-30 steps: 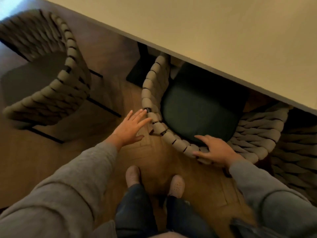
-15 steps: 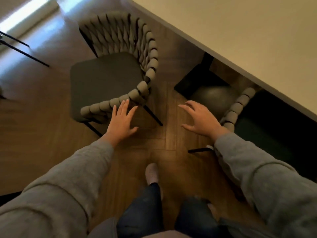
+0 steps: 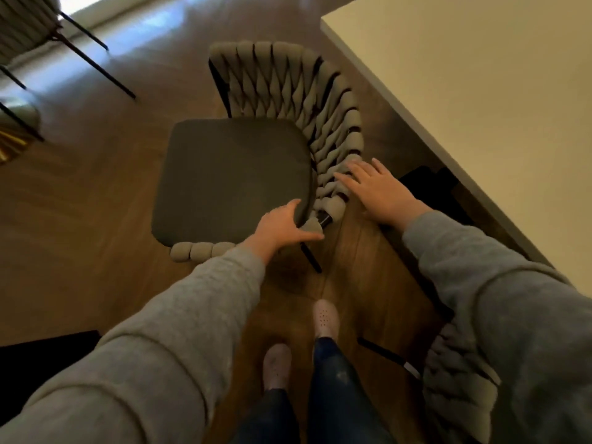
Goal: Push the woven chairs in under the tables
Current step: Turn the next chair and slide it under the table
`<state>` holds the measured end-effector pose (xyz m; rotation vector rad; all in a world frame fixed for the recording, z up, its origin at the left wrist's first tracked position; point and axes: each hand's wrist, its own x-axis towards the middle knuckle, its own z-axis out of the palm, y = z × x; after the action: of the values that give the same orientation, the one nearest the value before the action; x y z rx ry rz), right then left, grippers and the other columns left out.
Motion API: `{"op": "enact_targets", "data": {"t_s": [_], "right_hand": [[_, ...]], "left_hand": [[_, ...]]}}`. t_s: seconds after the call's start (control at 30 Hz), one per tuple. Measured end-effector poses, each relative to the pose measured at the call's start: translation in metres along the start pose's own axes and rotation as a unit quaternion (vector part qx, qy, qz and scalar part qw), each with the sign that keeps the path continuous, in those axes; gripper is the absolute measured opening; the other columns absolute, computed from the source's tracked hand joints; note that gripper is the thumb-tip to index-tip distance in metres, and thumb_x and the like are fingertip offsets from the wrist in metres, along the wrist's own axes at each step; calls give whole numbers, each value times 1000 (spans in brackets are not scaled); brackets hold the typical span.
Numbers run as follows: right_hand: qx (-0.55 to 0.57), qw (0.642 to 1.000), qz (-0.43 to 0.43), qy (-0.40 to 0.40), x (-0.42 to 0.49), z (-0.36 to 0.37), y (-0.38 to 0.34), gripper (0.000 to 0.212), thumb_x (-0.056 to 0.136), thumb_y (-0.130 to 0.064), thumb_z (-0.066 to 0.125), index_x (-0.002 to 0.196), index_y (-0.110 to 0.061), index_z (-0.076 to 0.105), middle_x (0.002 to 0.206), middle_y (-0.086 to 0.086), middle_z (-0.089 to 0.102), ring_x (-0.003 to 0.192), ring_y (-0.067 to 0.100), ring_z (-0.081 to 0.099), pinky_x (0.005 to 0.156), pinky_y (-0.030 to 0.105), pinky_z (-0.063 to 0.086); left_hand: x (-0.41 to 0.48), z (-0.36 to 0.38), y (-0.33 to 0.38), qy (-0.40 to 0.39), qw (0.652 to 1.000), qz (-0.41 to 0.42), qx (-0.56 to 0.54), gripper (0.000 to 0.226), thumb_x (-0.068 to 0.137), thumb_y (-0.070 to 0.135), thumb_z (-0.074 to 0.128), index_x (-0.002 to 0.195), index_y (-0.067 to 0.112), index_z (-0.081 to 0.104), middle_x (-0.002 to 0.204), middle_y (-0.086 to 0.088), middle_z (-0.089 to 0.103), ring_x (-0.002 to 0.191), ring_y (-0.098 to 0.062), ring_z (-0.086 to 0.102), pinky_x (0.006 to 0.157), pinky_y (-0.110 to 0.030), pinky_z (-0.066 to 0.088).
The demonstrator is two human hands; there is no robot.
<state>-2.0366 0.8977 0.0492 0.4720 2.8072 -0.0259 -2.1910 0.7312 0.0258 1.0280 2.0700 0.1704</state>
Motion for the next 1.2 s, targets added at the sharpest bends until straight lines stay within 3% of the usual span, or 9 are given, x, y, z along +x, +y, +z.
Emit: {"op": "enact_targets", "data": {"t_s": [0.1,0.2,0.43,0.6,0.73,0.9,1.0,1.13,1.2], "right_hand": [[-74,996,-39,-32,38,-5,25,80,89,-11,60,154,-23,16,162,12,8,149,29,4,120,50,5],[-117,988,-72,-62,67,-3,42,64,94,-12,52,152,-23,26,160,12,15,149,30,4,120,52,4],[-90,990,-89,-59,91,16,46,42,97,-19,46,139,-15,45,146,18,40,144,35,20,120,54,6],[-80,980,-157,-96,91,12,22,39,92,-33,55,130,-24,52,132,9,51,135,31,35,119,56,6],[-77,950,-254,-165,93,8,-13,60,81,-37,70,135,-29,45,136,4,46,136,27,33,118,53,2],[-72,939,-319,-111,110,13,-43,72,83,-27,69,146,-29,35,151,12,31,142,31,26,119,53,2],[-120,932,-316,-128,129,12,-45,78,81,-27,70,148,-32,31,150,7,35,144,26,23,117,55,-1],[-199,921,-299,-152,150,4,-39,64,87,-19,61,145,-33,38,150,-1,39,145,23,22,118,53,-1],[-236,912,-301,-149,157,5,-41,53,91,-21,56,141,-34,43,146,-3,44,139,23,35,117,50,12]], "left_hand": [[31,6,27,-20,1000,0,8,99,75,49,75,152,18,21,145,-9,44,131,-28,45,106,-41,41],[52,21,43,-24,999,-8,35,84,79,33,73,148,19,26,130,-10,55,119,-31,55,96,-42,47],[52,45,46,47,995,-24,81,60,90,15,57,144,22,31,118,-14,62,106,-35,61,85,-44,49],[23,49,8,19,995,-16,96,68,91,16,58,149,26,24,121,-12,61,108,-32,61,89,-44,51],[-22,51,-48,-1,996,0,95,68,90,20,61,148,26,26,128,-9,58,114,-30,58,96,-42,48],[-76,53,-121,-11,990,2,138,67,92,23,56,149,33,23,126,-4,60,109,-22,60,92,-34,47],[-102,50,-150,-36,987,-15,158,66,92,23,55,148,36,22,120,-2,63,103,-21,62,85,-32,48],[-112,50,-156,-43,991,-34,126,74,81,47,68,143,31,31,131,1,53,114,-19,55,91,-31,47],[-101,57,-138,-23,995,-36,91,85,76,57,70,145,27,29,135,1,50,118,-19,53,96,-33,46]]}}
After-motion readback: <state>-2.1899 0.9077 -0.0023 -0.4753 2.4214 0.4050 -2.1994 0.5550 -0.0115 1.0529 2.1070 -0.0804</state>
